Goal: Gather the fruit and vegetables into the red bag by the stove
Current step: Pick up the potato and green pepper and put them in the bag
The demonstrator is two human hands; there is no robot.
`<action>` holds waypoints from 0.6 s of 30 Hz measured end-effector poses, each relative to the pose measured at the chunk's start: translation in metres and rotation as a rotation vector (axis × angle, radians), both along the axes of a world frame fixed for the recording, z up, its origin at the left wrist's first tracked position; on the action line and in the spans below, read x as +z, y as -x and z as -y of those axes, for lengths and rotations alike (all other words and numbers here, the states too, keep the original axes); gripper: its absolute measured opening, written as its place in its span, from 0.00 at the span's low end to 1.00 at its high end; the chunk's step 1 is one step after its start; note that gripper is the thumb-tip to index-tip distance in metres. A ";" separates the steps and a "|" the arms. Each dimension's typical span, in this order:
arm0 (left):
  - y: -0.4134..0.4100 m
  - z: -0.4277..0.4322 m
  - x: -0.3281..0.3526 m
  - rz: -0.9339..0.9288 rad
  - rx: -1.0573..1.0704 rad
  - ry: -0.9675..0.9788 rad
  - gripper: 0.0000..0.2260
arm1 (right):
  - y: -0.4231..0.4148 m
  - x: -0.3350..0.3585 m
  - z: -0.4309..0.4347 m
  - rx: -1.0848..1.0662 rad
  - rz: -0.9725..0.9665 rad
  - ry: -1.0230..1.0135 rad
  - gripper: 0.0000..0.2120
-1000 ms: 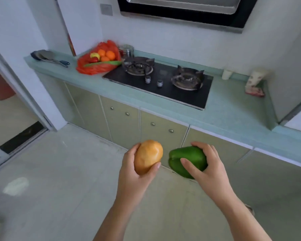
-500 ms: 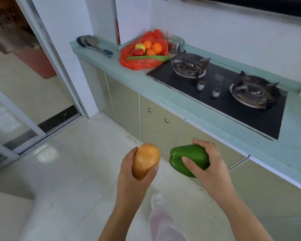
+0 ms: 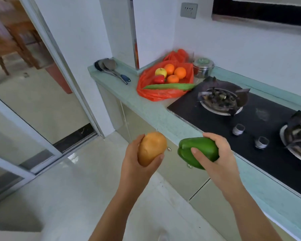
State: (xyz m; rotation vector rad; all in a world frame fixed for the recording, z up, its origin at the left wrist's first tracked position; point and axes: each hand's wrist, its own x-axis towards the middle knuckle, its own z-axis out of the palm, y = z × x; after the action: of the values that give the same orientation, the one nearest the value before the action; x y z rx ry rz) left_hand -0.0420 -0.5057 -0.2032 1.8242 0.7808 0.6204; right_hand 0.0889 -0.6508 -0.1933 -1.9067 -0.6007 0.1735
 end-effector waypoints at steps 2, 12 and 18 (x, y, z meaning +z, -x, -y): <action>-0.009 -0.013 -0.006 -0.013 0.021 0.029 0.27 | -0.013 -0.002 -0.014 0.005 -0.017 0.020 0.20; -0.062 -0.127 -0.033 -0.046 -0.001 0.090 0.27 | -0.060 -0.019 -0.116 -0.033 -0.034 0.096 0.20; -0.097 -0.240 -0.030 0.006 -0.030 0.086 0.25 | -0.092 -0.009 -0.227 -0.087 -0.007 0.112 0.20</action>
State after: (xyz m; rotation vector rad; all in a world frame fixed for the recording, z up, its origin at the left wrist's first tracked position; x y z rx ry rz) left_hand 0.0551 -0.2655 -0.2333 1.7512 0.7629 0.5642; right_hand 0.1805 -0.4240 -0.2025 -2.0360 -0.5118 0.1607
